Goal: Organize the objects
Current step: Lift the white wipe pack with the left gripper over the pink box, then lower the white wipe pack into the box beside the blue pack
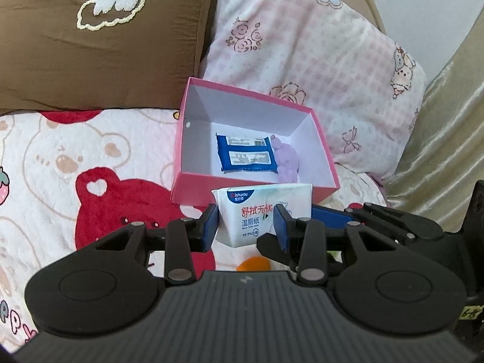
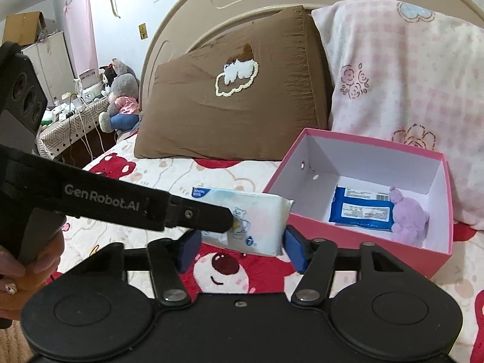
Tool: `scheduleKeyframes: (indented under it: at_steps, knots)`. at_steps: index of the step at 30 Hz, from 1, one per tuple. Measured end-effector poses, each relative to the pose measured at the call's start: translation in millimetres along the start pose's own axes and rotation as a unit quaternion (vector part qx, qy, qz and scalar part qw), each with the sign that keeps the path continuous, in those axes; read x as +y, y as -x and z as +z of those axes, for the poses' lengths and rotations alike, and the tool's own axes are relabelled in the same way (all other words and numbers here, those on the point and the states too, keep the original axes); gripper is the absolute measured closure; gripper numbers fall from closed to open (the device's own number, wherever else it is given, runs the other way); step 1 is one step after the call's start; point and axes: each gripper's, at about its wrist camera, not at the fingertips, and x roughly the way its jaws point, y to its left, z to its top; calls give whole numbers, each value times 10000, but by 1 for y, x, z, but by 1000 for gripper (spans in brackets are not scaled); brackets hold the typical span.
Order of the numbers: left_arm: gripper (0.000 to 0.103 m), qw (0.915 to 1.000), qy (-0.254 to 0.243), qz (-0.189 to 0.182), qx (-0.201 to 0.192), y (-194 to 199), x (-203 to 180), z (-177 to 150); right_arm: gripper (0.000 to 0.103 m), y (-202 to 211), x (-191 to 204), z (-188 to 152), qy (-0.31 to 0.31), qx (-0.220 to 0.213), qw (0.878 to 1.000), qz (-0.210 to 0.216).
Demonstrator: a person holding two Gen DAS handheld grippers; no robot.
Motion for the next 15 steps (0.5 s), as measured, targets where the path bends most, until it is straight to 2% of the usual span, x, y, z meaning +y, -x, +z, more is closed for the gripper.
scheduleKeyframes:
  at_steps: [8,12,15]
  knots:
    - [64,10000,-82,-37,35,-20,-8,45,52,-8,-20,37,28,245,9996,-105]
    - [64,9994,-336,62,67,-42,-18,65,56,-19,-42,53,18,283,9995,-152]
    - [64,9994,-299,101,128,-62,-22,78,56,-31,-59,60,-134,318,9992,-179]
